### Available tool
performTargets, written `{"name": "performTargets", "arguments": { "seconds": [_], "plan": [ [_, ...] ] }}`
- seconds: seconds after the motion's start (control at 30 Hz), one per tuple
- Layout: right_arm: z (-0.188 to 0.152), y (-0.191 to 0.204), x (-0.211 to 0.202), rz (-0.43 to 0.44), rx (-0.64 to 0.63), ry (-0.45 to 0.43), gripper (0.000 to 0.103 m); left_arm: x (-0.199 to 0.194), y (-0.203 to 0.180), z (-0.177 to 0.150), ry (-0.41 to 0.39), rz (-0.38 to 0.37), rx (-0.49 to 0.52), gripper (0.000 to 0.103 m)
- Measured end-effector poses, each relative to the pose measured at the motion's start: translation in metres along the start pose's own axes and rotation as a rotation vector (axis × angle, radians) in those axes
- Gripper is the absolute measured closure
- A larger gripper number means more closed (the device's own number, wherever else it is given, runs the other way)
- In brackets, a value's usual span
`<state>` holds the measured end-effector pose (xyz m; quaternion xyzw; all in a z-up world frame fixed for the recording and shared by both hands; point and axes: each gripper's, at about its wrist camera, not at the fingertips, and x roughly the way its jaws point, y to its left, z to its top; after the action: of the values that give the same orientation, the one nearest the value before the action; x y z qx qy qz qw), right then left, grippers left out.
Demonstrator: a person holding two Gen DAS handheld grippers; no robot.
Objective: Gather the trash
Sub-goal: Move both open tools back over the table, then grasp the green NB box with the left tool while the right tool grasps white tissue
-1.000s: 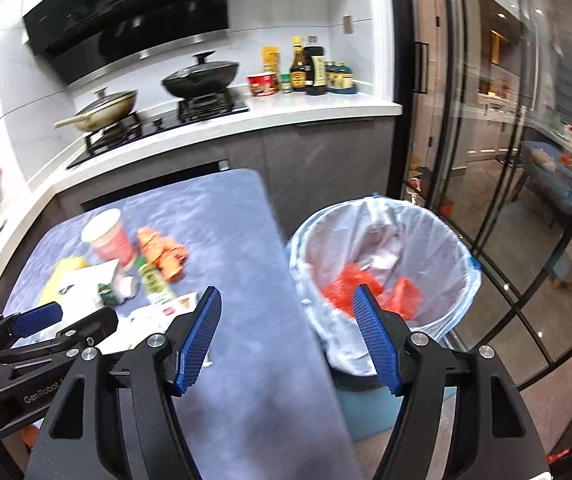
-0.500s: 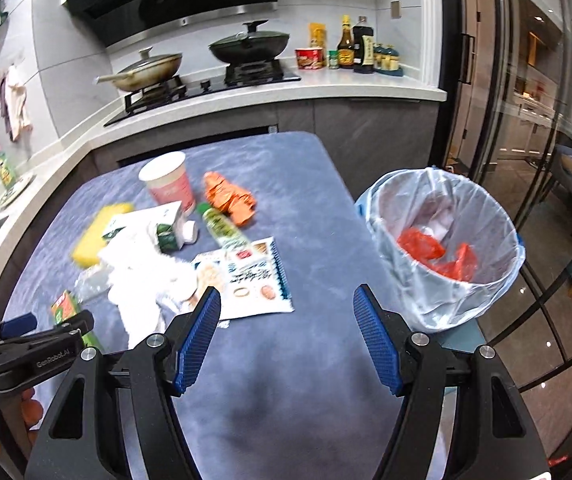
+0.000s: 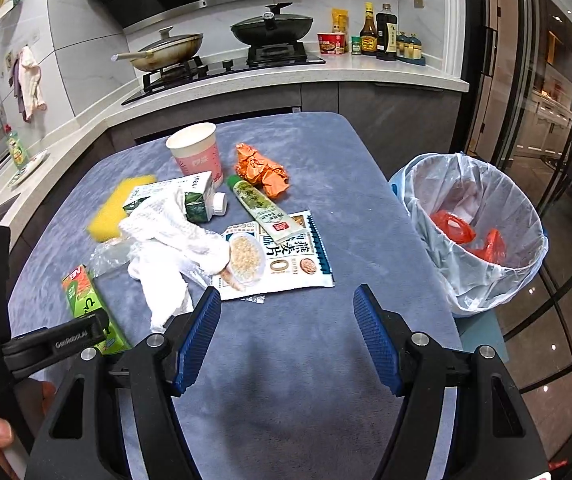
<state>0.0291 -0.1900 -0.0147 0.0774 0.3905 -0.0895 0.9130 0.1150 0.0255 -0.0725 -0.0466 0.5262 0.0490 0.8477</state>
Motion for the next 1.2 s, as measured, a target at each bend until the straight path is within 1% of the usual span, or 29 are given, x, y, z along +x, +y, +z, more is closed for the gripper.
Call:
{"name": "performTargets", "arguments": {
  "seconds": [0.07, 0.1, 0.13, 0.2, 0.23, 0.3, 0.37, 0.43, 0.47, 0.53, 0.57, 0.63, 0.67, 0.73, 0.77, 0.83, 0.9, 0.97, 1.07, 1.13, 1.2],
  "plan": [
    [0.0, 0.001, 0.002, 0.005, 0.001, 0.006, 0.037, 0.005, -0.002, 0.006, -0.002, 0.009, 0.002, 0.006],
    [0.0, 0.001, 0.003, 0.007, 0.001, 0.007, 0.037, 0.01, -0.005, 0.009, 0.012, 0.035, 0.014, 0.007],
    [0.0, 0.002, 0.004, 0.01, 0.0, 0.008, 0.037, 0.015, -0.007, 0.01, 0.028, 0.035, 0.019, 0.007],
    [0.001, 0.003, 0.004, 0.013, -0.003, 0.011, 0.037, 0.027, -0.004, 0.009, 0.08, 0.006, 0.013, 0.007],
    [0.001, 0.003, 0.004, 0.013, -0.005, 0.01, 0.037, 0.029, 0.0, 0.008, 0.093, -0.017, 0.0, 0.007],
    [0.001, 0.003, 0.004, 0.017, -0.006, 0.009, 0.037, 0.027, 0.009, 0.004, 0.095, -0.041, -0.013, 0.007],
    [0.0, 0.003, 0.005, 0.026, -0.005, 0.012, 0.037, 0.021, 0.015, 0.0, 0.08, -0.051, 0.015, 0.009],
    [0.0, 0.005, 0.008, 0.031, -0.013, 0.019, 0.037, 0.015, 0.021, -0.004, 0.068, -0.071, 0.034, 0.02],
    [0.0, 0.007, 0.01, 0.034, -0.015, 0.022, 0.037, 0.012, 0.023, -0.005, 0.069, -0.083, 0.041, 0.022],
    [0.0, 0.011, 0.014, 0.046, -0.018, 0.028, 0.037, 0.004, 0.027, -0.008, 0.06, -0.123, 0.053, 0.034],
    [0.001, 0.015, 0.017, 0.058, -0.02, 0.032, 0.037, 0.0, 0.028, -0.009, 0.056, -0.131, 0.06, 0.038],
    [0.004, 0.023, 0.022, 0.086, -0.031, 0.036, 0.037, -0.008, 0.027, -0.009, 0.052, -0.162, 0.084, 0.054],
    [0.006, 0.026, 0.024, 0.095, -0.037, 0.033, 0.039, -0.01, 0.026, -0.009, 0.055, -0.178, 0.09, 0.054],
    [0.013, 0.035, 0.03, 0.113, -0.054, 0.029, 0.045, -0.01, 0.027, -0.009, 0.057, -0.185, 0.096, 0.055],
    [0.017, 0.043, 0.035, 0.128, -0.071, 0.027, 0.048, -0.009, 0.029, -0.009, 0.059, -0.194, 0.091, 0.055],
    [0.025, 0.052, 0.042, 0.142, -0.09, 0.018, 0.05, -0.008, 0.034, -0.007, 0.063, -0.216, 0.074, 0.056],
    [0.034, 0.064, 0.056, 0.163, -0.105, 0.017, 0.055, -0.007, 0.037, -0.005, 0.064, -0.231, 0.07, 0.056],
    [0.041, 0.072, 0.07, 0.179, -0.112, 0.027, 0.057, -0.006, 0.039, -0.003, 0.063, -0.238, 0.069, 0.056],
    [0.047, 0.083, 0.091, 0.18, -0.128, 0.041, 0.059, -0.007, 0.04, -0.002, 0.06, -0.242, 0.07, 0.056],
    [0.048, 0.089, 0.106, 0.179, -0.141, 0.068, 0.066, -0.008, 0.04, -0.001, 0.053, -0.239, 0.076, 0.056],
    [0.047, 0.091, 0.116, 0.184, -0.146, 0.09, 0.088, -0.008, 0.039, 0.0, 0.047, -0.236, 0.081, 0.056]
  ]
}}
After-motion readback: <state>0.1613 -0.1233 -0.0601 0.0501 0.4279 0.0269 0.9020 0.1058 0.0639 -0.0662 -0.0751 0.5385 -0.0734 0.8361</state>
